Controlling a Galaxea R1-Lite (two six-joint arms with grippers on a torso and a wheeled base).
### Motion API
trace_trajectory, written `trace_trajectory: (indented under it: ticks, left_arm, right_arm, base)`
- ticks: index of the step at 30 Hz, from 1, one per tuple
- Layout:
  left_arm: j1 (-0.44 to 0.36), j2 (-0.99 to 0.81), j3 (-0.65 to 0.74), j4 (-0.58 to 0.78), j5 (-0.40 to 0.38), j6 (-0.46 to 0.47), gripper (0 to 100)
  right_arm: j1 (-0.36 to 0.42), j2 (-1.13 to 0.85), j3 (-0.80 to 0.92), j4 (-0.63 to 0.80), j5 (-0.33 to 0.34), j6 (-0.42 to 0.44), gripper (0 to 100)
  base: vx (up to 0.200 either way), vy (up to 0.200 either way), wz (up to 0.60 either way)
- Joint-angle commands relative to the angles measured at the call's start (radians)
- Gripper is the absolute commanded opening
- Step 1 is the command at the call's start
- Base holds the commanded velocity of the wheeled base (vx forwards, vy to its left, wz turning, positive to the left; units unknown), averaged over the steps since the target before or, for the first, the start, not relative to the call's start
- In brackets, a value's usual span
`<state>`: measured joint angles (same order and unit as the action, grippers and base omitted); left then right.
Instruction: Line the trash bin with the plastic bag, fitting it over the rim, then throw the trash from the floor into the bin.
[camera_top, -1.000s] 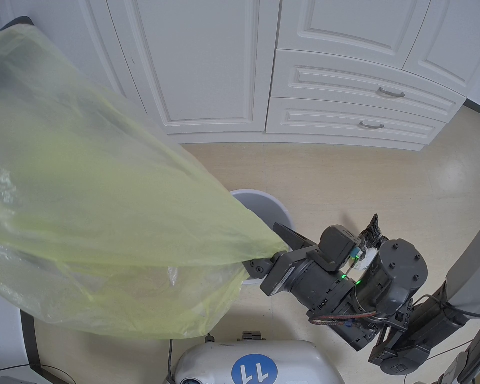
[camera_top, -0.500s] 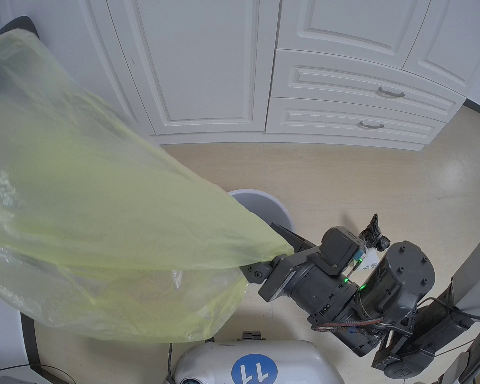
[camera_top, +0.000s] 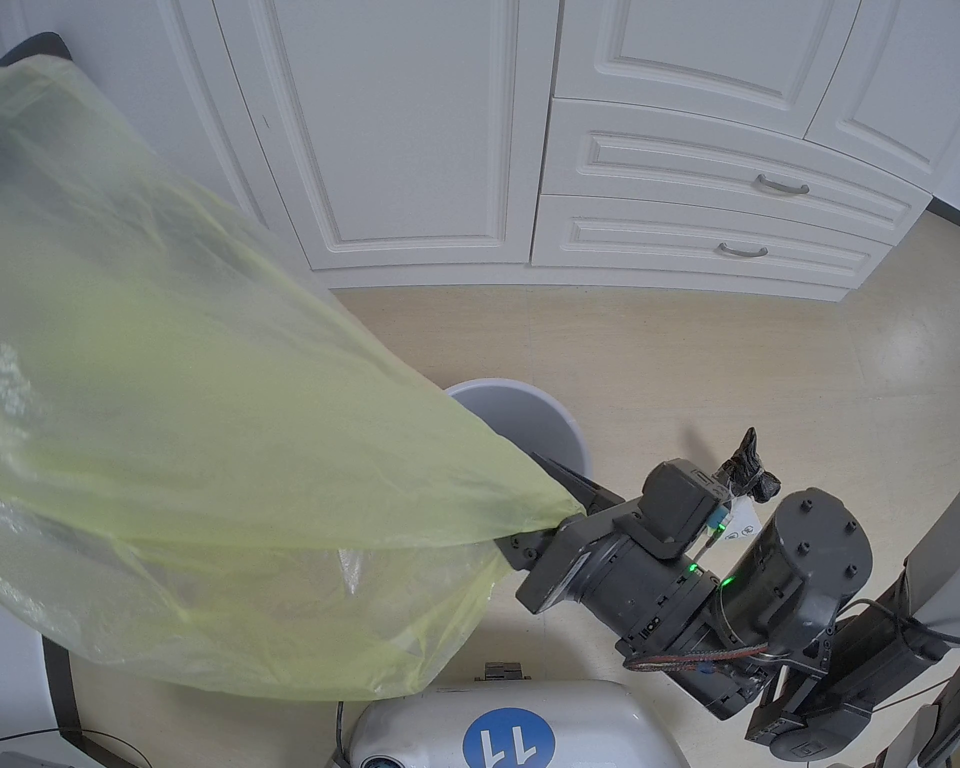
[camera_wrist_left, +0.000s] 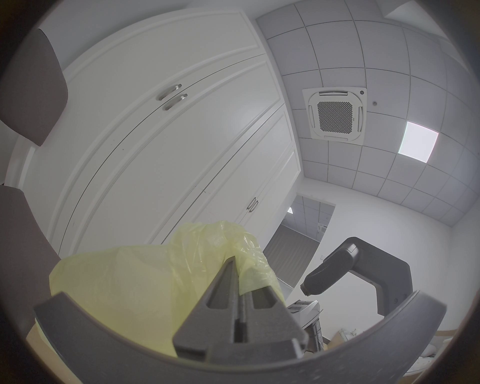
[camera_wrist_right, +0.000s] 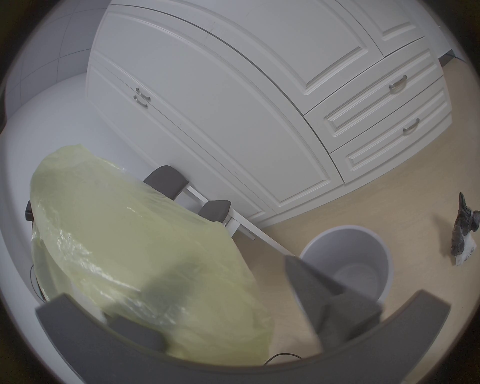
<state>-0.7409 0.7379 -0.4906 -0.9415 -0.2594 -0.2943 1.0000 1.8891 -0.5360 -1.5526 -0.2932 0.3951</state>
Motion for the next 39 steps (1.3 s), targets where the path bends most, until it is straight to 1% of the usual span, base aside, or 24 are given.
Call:
trace_trajectory:
  ticks: [1,6,8,10,11,12,14,17,18,19,23,24,26,27,28,32,34,35,36,39]
  left_arm:
    - [0.000,0.002,0.001,0.000,0.000,0.000,0]
    - [0.000,0.003,0.006,0.000,0.000,0.000,0]
    - [0.000,0.012,0.018,0.001,-0.008,-0.002,0]
    - [0.000,0.025,0.030,0.007,-0.009,-0.002,0]
    - [0.000,0.025,0.030,0.007,-0.009,-0.002,0]
    - [0.000,0.041,0.046,0.010,-0.015,-0.003,0]
    - [0.001,0.078,0.049,0.023,-0.011,-0.003,0]
    - [0.017,0.113,0.037,0.105,0.005,-0.003,0]
    - [0.017,0.113,0.037,0.105,0.005,-0.003,0]
    - [0.032,0.120,0.003,0.213,0.025,0.000,0]
    - [0.038,0.118,-0.089,0.443,0.094,0.001,0]
    - [0.038,0.121,-0.128,0.524,0.135,0.001,0]
    - [0.038,0.130,-0.164,0.599,0.192,0.001,0]
    - [0.038,0.130,-0.164,0.599,0.192,0.001,0]
    - [0.038,0.156,-0.194,0.658,0.261,0.003,0]
    - [0.040,0.245,-0.200,0.685,0.374,0.024,0]
    - [0.043,0.296,-0.197,0.681,0.417,0.037,0]
    - [0.043,0.296,-0.197,0.681,0.417,0.037,0]
    - [0.044,0.348,-0.197,0.678,0.460,0.038,0]
    - [0.044,0.388,-0.197,0.673,0.480,0.038,0]
  right_arm:
    - [0.000,-0.001,-0.004,-0.018,0.000,0.002,0]
    - [0.000,-0.002,-0.006,-0.018,0.000,0.002,0]
    - [-0.015,-0.013,-0.004,-0.018,0.000,-0.005,0]
    - [-0.040,-0.024,-0.004,-0.018,-0.001,-0.035,0]
    - [-0.040,-0.024,-0.004,-0.018,-0.001,-0.035,0]
    - [-0.058,-0.036,-0.006,-0.018,-0.003,-0.068,0]
    - [-0.070,-0.051,-0.006,-0.018,-0.007,-0.098,0]
    - [-0.081,-0.084,-0.001,-0.018,-0.018,-0.125,0]
    - [-0.081,-0.084,-0.001,-0.018,-0.018,-0.125,0]
    - [-0.090,-0.108,0.001,-0.018,-0.035,-0.160,0]
    - [-0.141,-0.150,-0.001,-0.018,-0.044,-0.239,0]
    - [-0.173,-0.165,-0.004,0.002,-0.052,-0.263,0]
    - [-0.207,-0.188,-0.016,0.055,-0.075,-0.279,0]
    - [-0.207,-0.188,-0.016,0.055,-0.075,-0.279,0]
    - [-0.230,-0.219,-0.030,0.132,-0.100,-0.282,0]
    - [-0.233,-0.265,-0.042,0.256,-0.147,-0.283,0]
    - [-0.231,-0.274,-0.044,0.284,-0.170,-0.286,0]
    - [-0.231,-0.274,-0.044,0.285,-0.173,-0.286,0]
    - [-0.228,-0.278,-0.044,0.302,-0.196,-0.291,0]
    - [-0.228,-0.278,-0.039,0.302,-0.234,-0.334,0]
  base:
    - [0.000,0.000,0.00]
    - [0.000,0.000,0.00]
    - [0.000,0.000,0.00]
    - [0.000,0.000,0.00]
    - [0.000,0.000,0.00]
    - [0.000,0.000,0.00]
    - [0.000,0.000,0.00]
    - [0.000,0.000,0.00]
    - [0.000,0.000,0.00]
    - [0.000,0.000,0.00]
    - [0.000,0.000,0.00]
    - [0.000,0.000,0.00]
    - [0.000,0.000,0.00]
    - [0.000,0.000,0.00]
    - [0.000,0.000,0.00]
    - [0.000,0.000,0.00]
    - [0.000,0.000,0.00]
    - [0.000,0.000,0.00]
    - [0.000,0.000,0.00]
    - [0.000,0.000,0.00]
